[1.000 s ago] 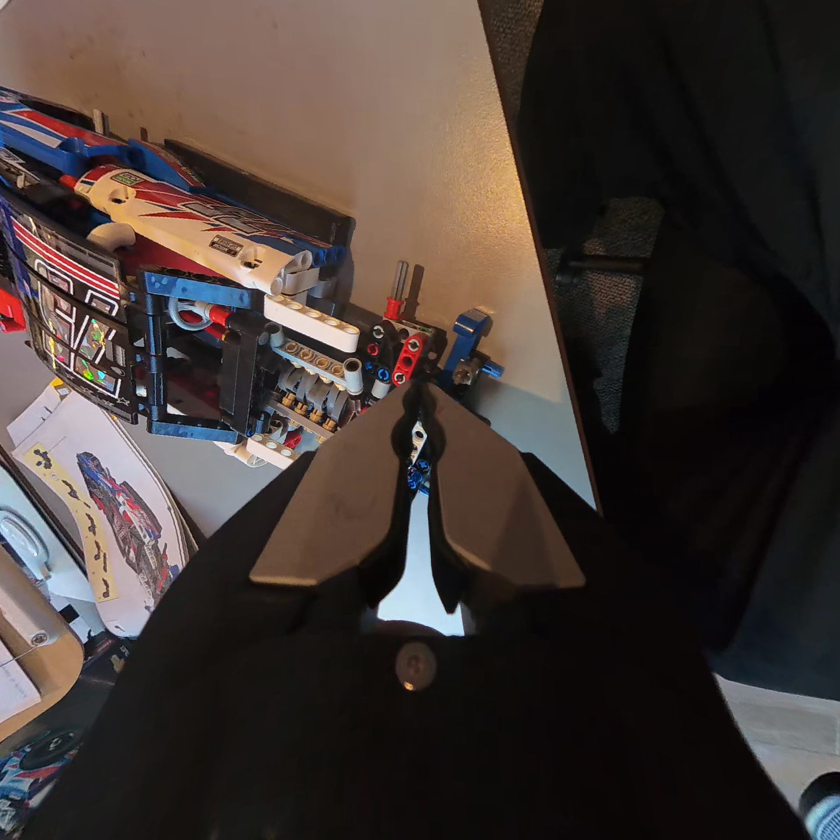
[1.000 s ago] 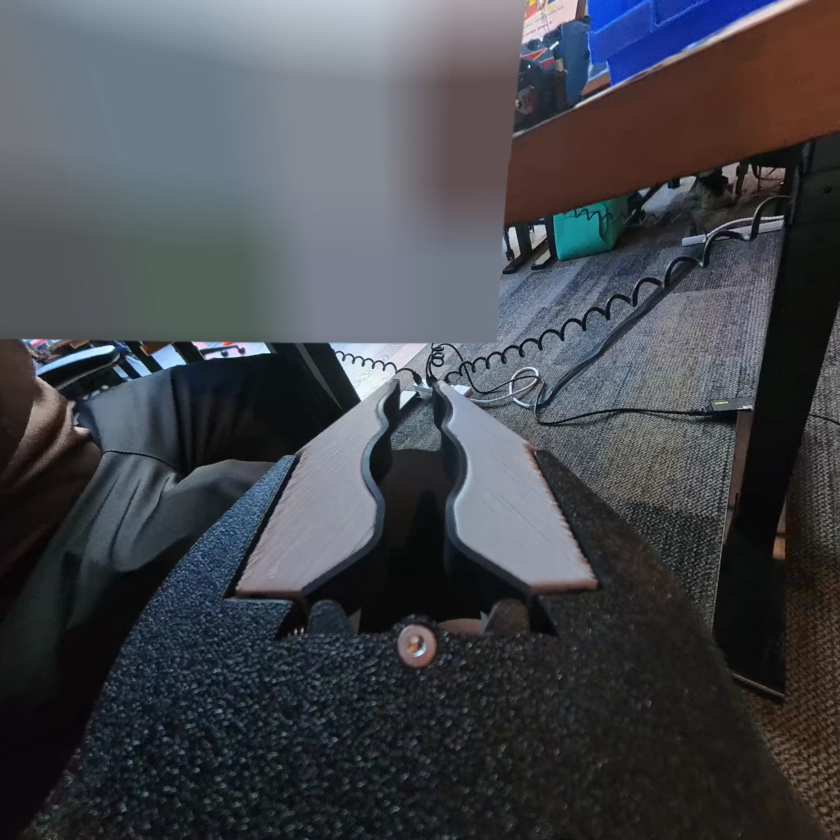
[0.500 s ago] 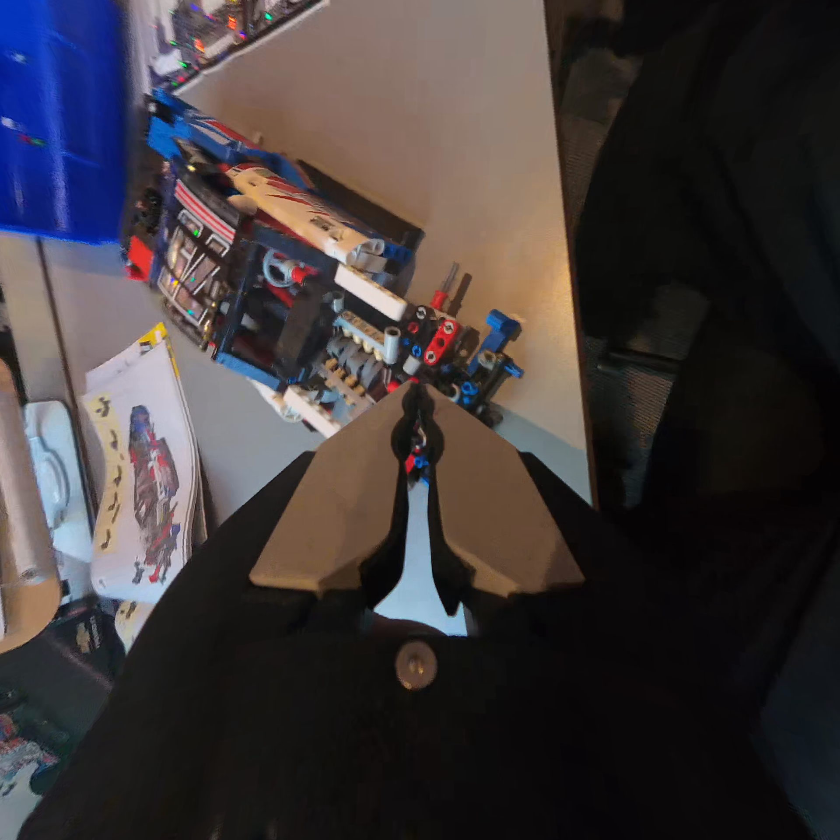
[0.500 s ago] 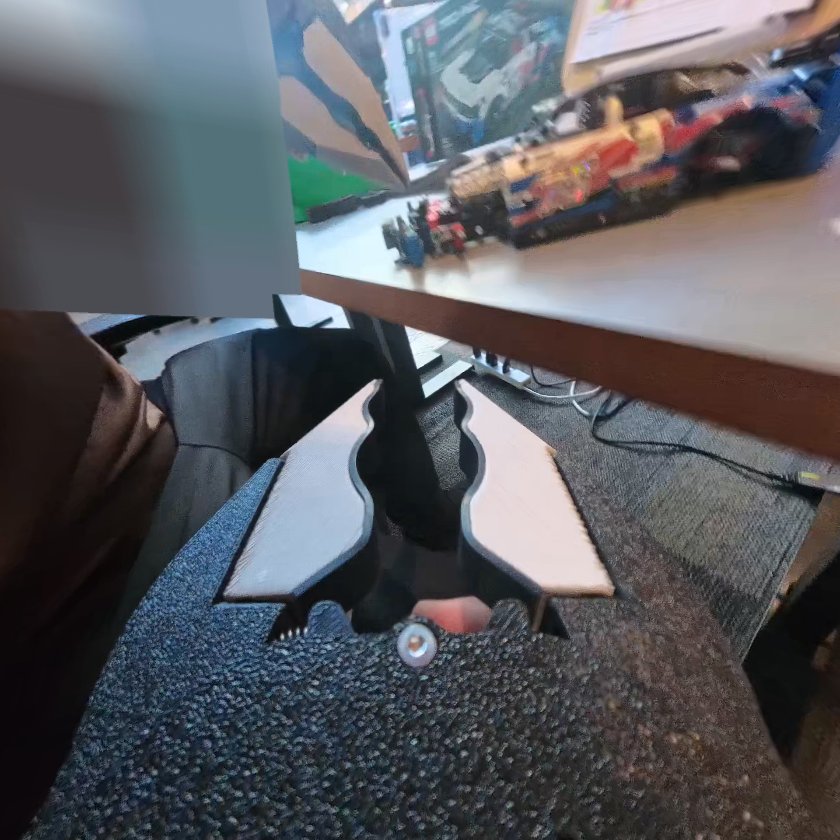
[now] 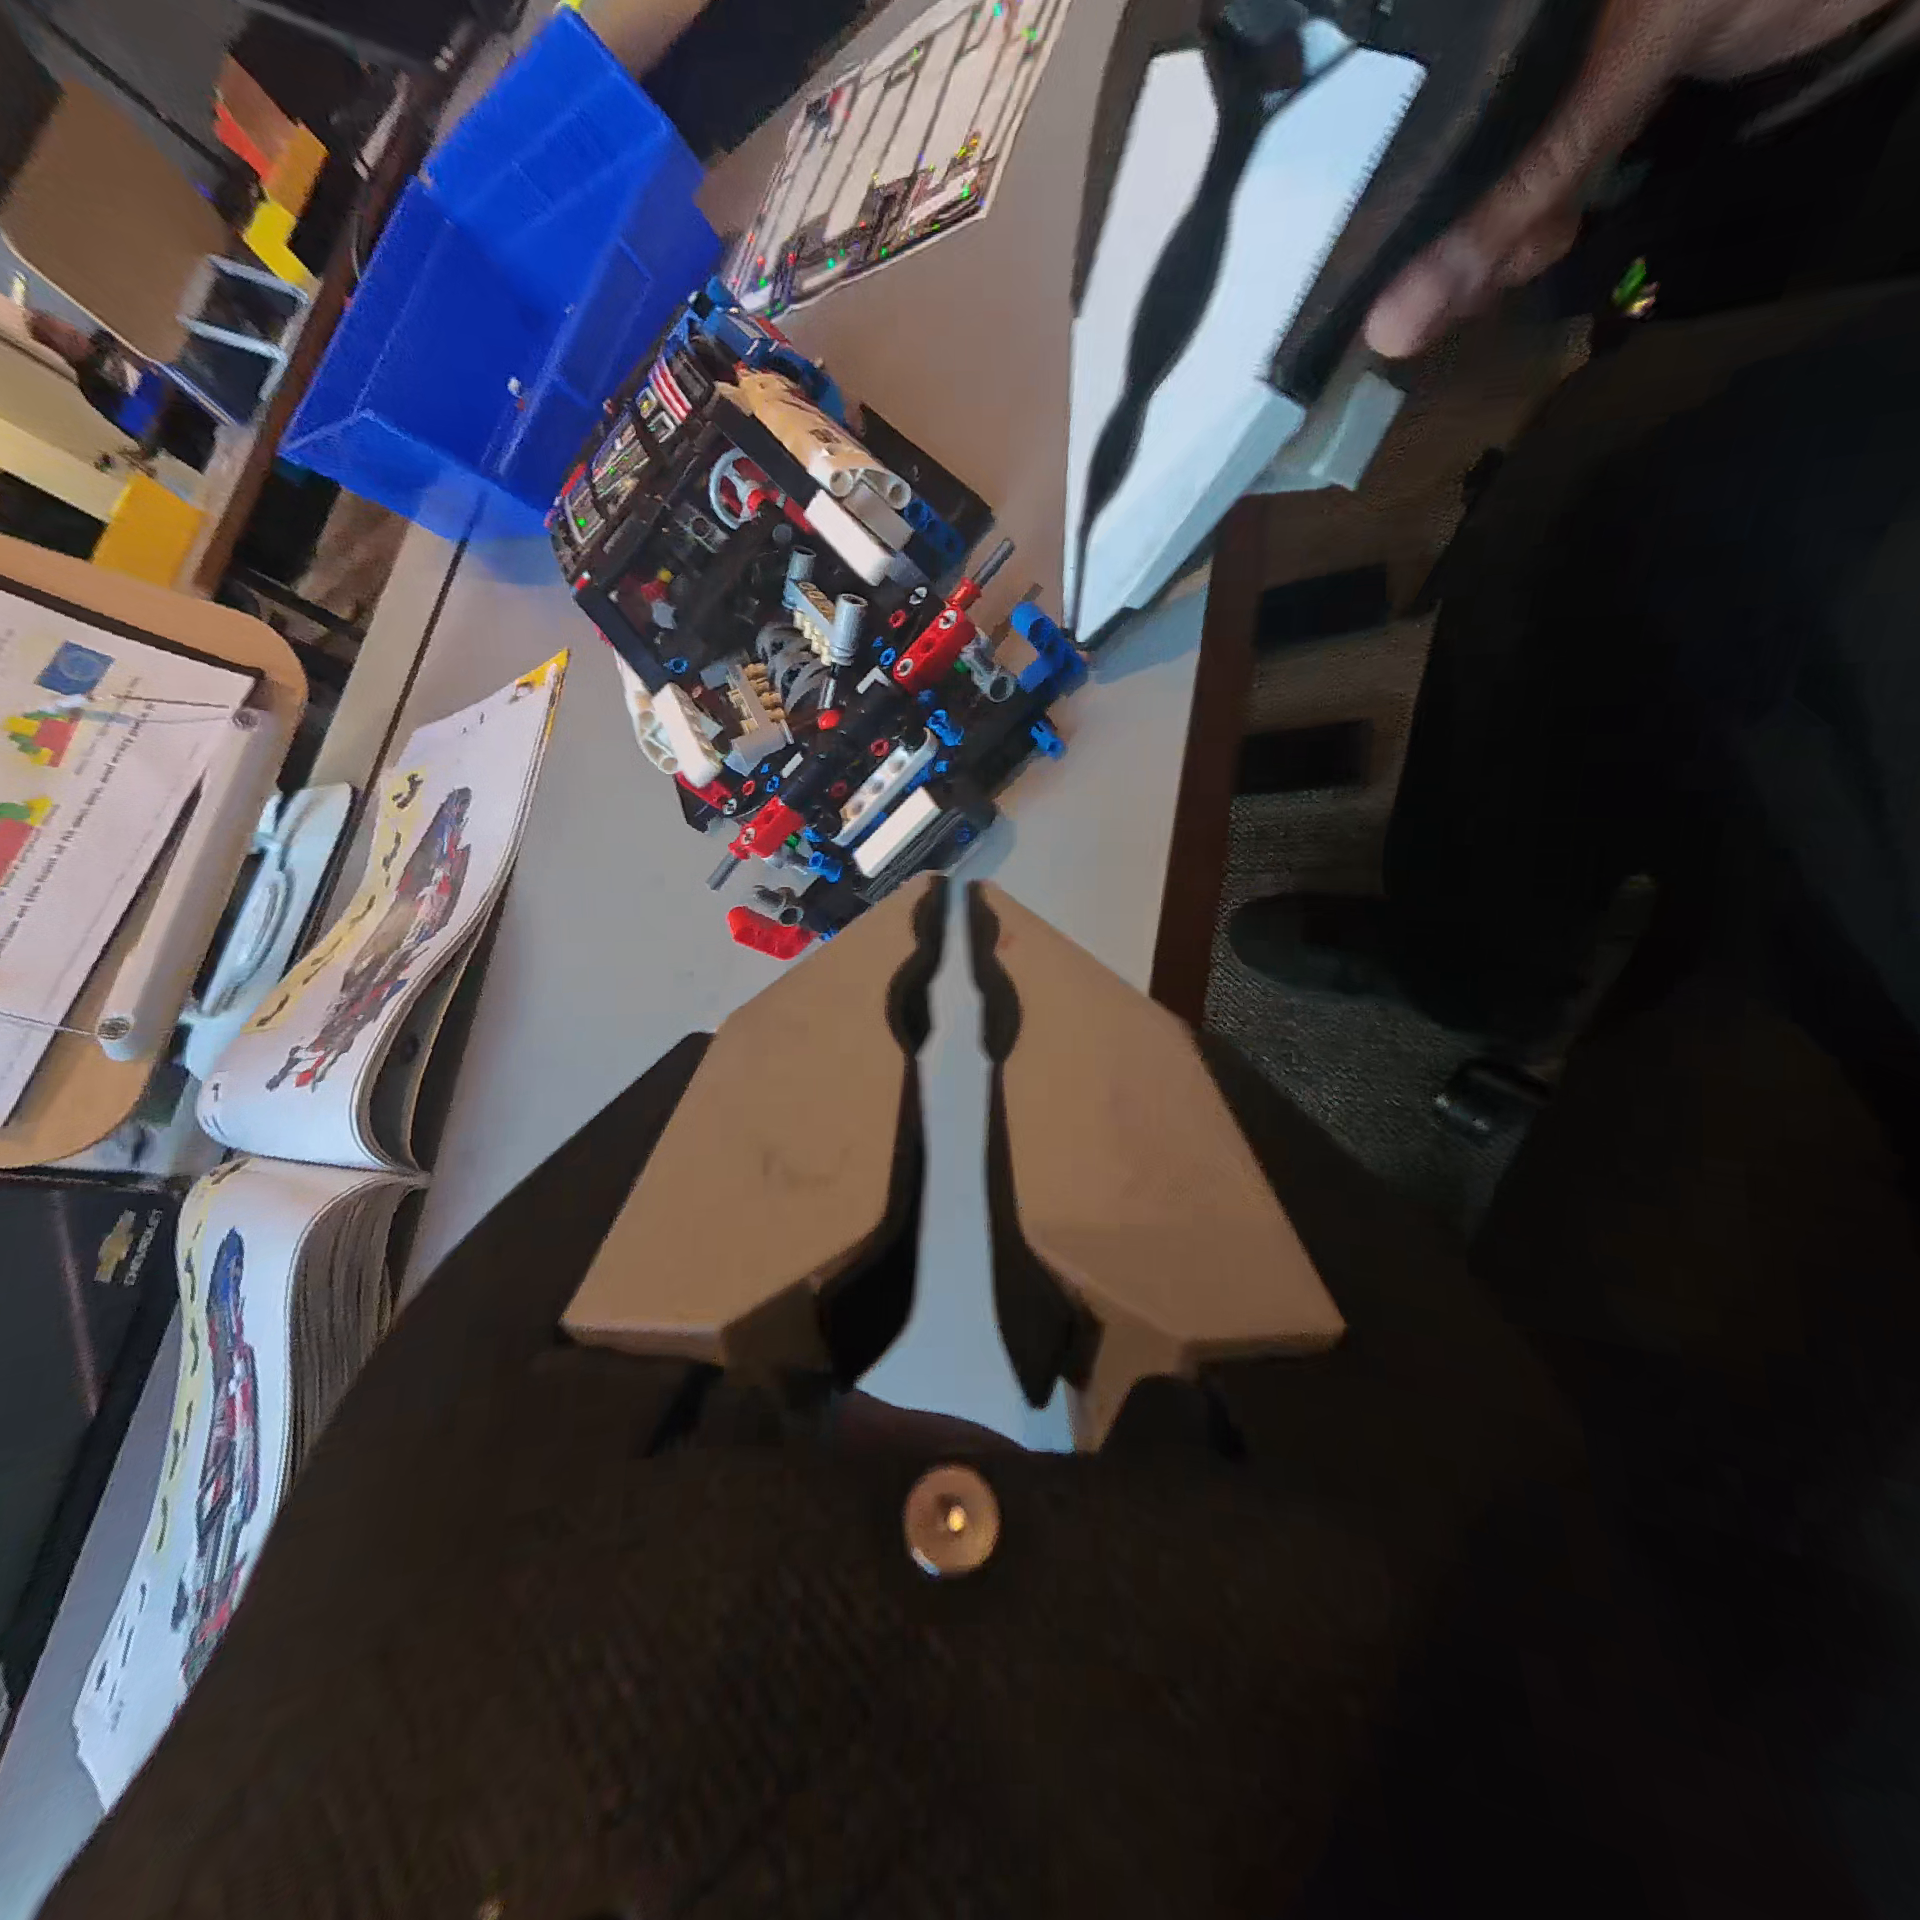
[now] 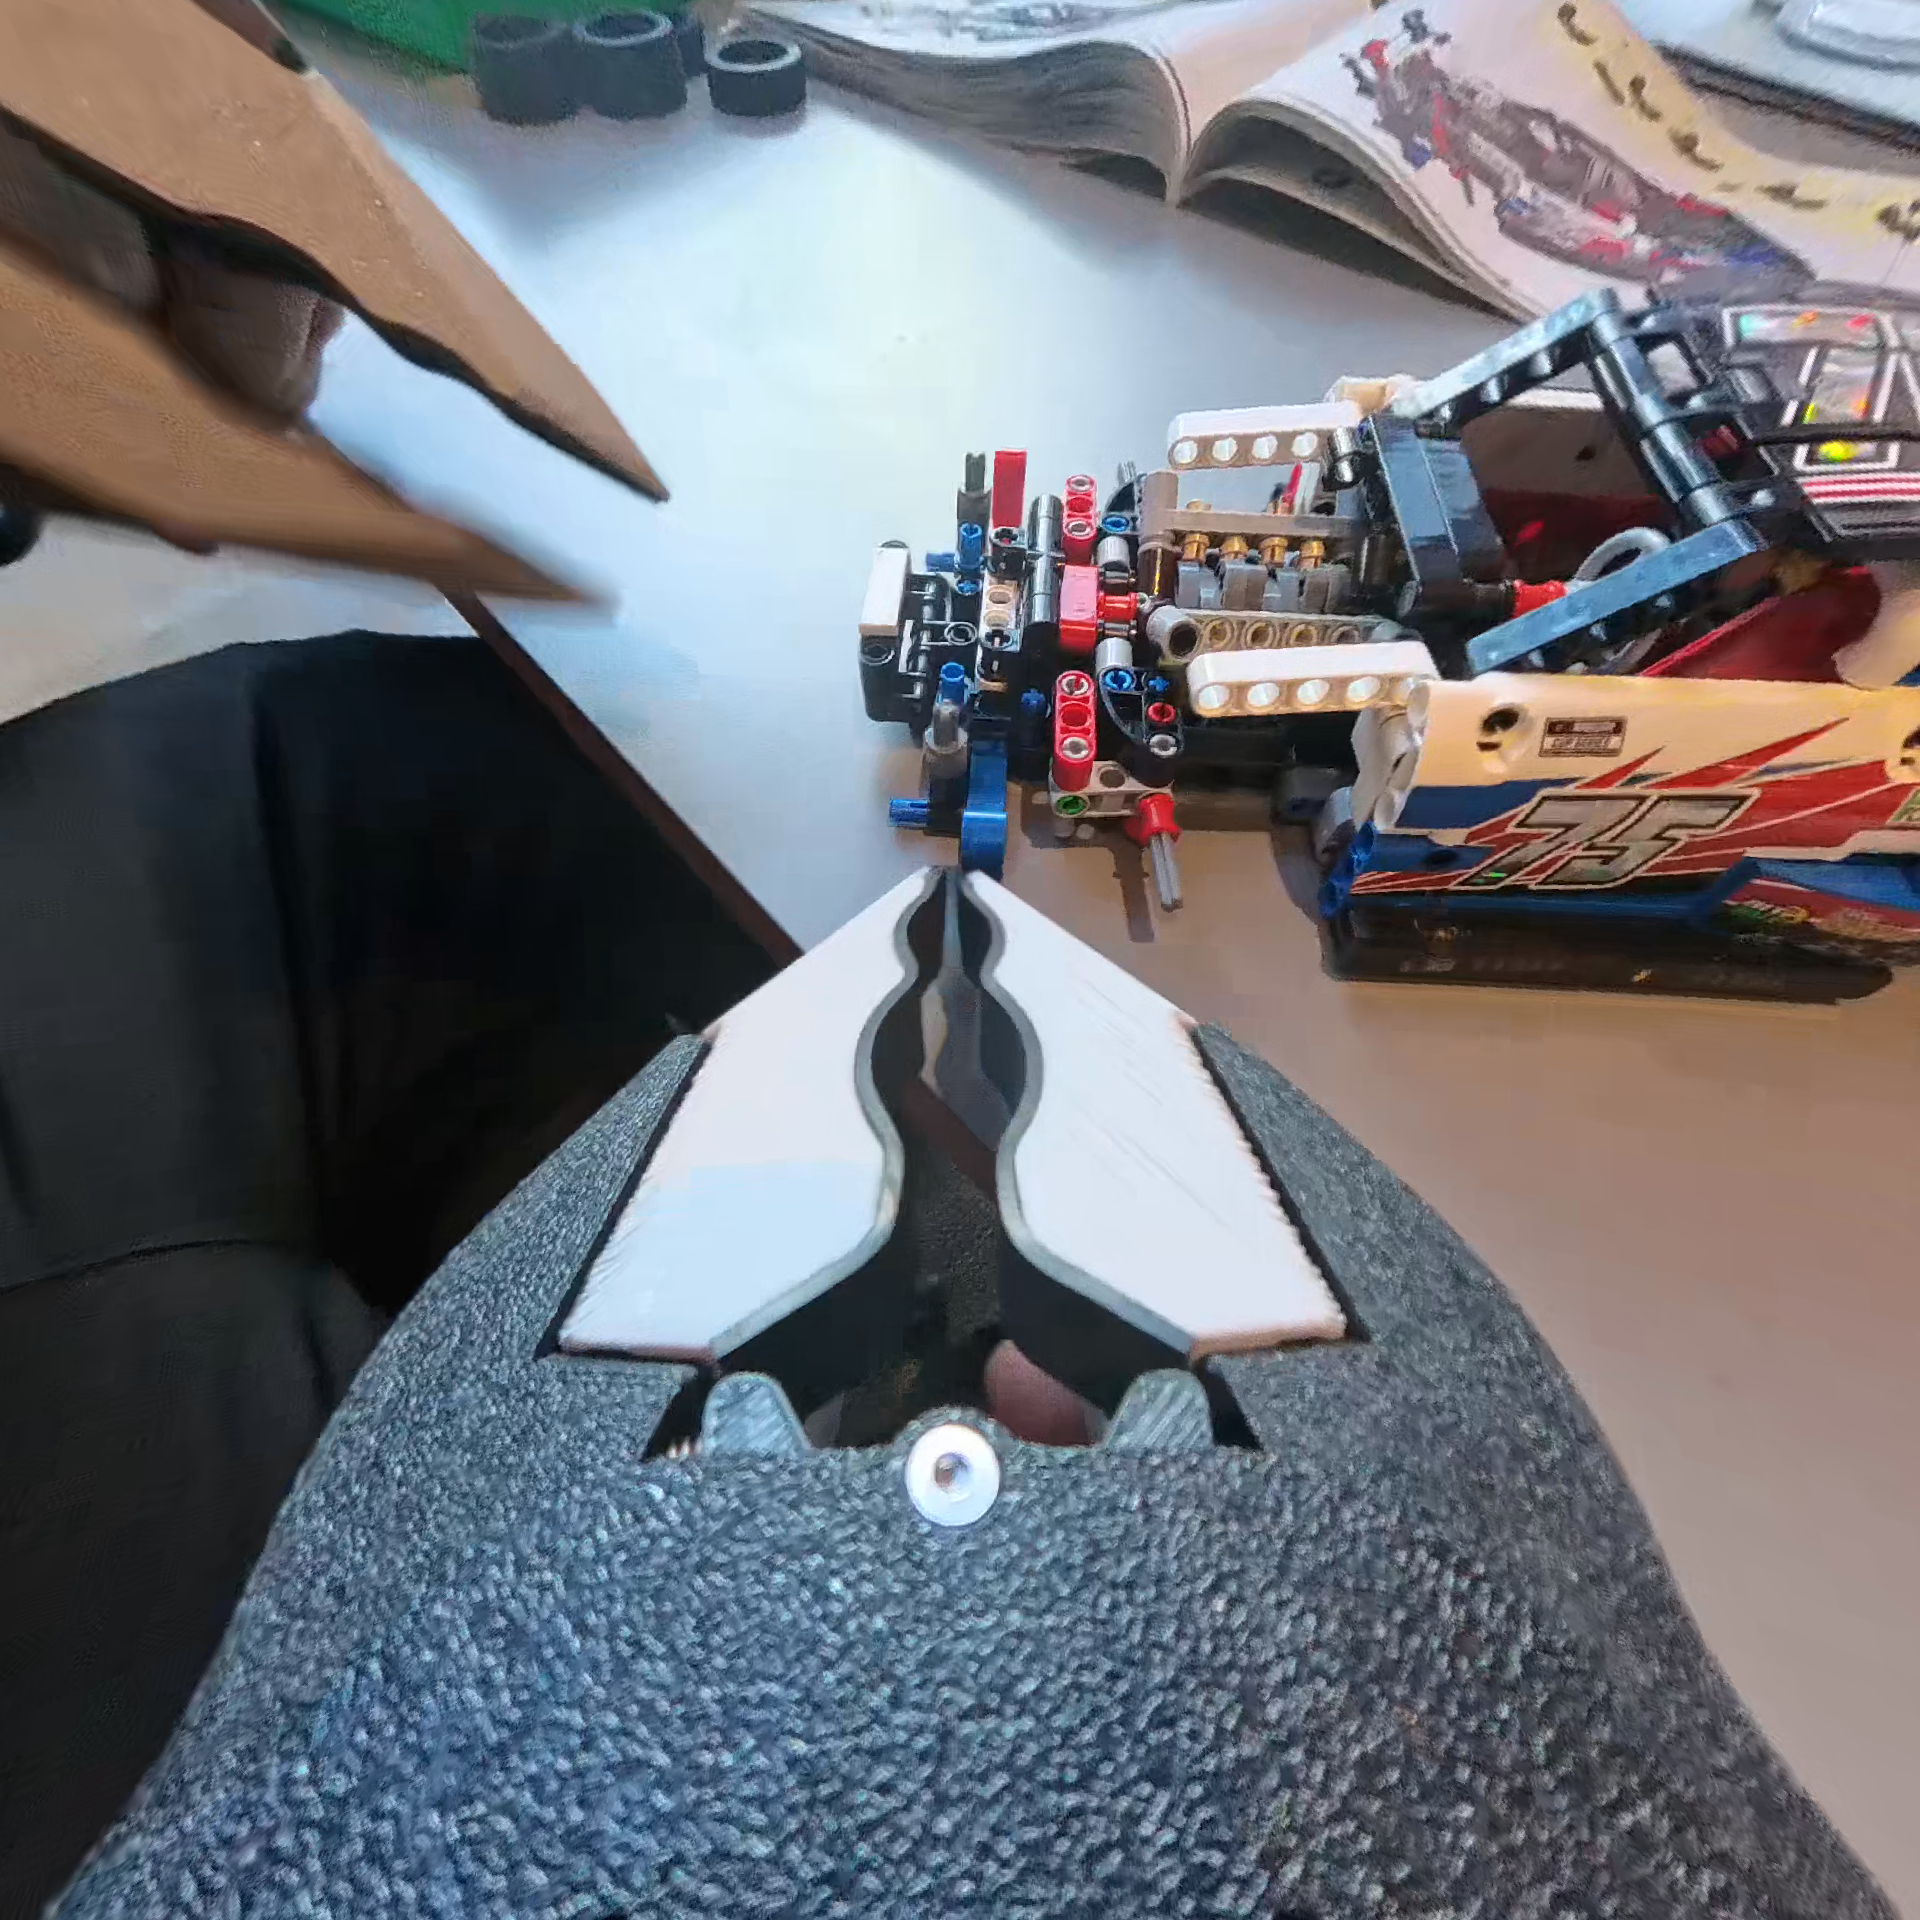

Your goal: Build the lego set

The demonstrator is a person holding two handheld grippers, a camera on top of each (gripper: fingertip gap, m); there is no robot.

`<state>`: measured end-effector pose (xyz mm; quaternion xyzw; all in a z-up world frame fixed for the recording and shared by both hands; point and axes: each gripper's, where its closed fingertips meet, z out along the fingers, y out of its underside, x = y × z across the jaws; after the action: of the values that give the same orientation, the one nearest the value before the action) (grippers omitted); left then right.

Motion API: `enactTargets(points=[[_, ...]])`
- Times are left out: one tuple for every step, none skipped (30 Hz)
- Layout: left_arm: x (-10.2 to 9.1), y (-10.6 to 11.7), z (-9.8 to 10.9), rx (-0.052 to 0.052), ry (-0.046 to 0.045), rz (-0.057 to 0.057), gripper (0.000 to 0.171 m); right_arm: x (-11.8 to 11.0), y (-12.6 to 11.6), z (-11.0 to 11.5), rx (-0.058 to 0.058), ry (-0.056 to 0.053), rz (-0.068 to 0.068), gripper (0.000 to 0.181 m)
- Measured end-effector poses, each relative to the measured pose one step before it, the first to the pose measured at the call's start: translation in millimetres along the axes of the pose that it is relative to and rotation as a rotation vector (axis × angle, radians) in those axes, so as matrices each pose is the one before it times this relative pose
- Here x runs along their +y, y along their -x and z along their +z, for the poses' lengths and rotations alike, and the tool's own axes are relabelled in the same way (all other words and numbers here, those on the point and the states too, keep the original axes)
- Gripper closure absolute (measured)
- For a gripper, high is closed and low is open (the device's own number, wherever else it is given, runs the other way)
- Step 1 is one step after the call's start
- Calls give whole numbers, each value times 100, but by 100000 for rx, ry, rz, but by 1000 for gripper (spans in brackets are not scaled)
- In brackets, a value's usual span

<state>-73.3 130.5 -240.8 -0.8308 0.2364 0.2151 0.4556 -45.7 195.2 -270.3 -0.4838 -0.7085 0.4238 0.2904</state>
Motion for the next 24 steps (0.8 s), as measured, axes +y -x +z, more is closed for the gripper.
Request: enactTargets(points=[[277,-489,141,1061,-107,1431,143,-48,-79,-52,-89,1846,1841,171],[360,-45,113,-1101,1224,66,138,-161,-374,-206,2429,1509,1297,152],[155,71,-58,-1110,33,-438,139,-306,-554,-373,4233,515,-178,146],[-152,68,-249,-505,-2069,-954,138,-364,-290,-399,2900,36,-1491,150],[-159,129,-309,-416,-2262,-1828,139,-322,-8,-265,1226,7,-1447,153],[1,120,-214,-80,-1270,-2328,139,-137,161,28,136,704,-851,157],[171,48,-106,227,-387,-2193,138,186,217,381,-539,2372,-444,159],[244,6,-27,152,7,-1517,138,415,66,651,14,3466,-184,159],[196,69,25,-504,-204,-1022,138,426,-4,754,398,2950,-135,160],[141,-29,50,-114,-335,-607,138,301,113,692,-520,1867,-321,165],[123,-27,105,-251,-96,-149,138,-175,205,378,-1298,-980,-290,173],[105,99,130,-978,83,585,138,-277,117,158,-1143,-869,227,173],[55,164,136,-1419,-85,1463,138,-132,50,54,-1214,795,1116,173],[17,232,124,-1699,-43,2208,137,-278,72,-139,-1690,392,1792,174],[-52,370,92,-2339,12,2904,136,-412,124,-338,-2184,127,1842,174],[-167,576,53,-3354,-332,3409,133,-674,191,-555,-2514,-728,1682,174],[-330,623,32,-3191,-799,3522,131,-1009,259,-772,-2564,-1971,1722,174],[-467,606,48,-2649,-1246,3277,129,-1296,298,-912,-2678,-2623,1908,173],[-510,713,74,-2973,-1200,2866,127,-1505,330,-1002,-2957,-2845,2117,173],[-539,782,132,-2864,-1064,2451,123,-1586,361,-1020,-3260,-2583,2162,173],[-551,956,157,-2895,-1048,1700,118,-1591,374,-1004,-3290,-2186,1809,172],[-549,1295,168,-3629,-1344,-252,114,-1555,354,-956,-2853,-1981,1120,172],[-540,1546,179,-3341,-1883,-2828,112,-1440,338,-904,-2471,-1471,815,172],[-517,1560,276,-1811,-2348,-5553,112,-1238,330,-821,-2584,-590,1339,171]])
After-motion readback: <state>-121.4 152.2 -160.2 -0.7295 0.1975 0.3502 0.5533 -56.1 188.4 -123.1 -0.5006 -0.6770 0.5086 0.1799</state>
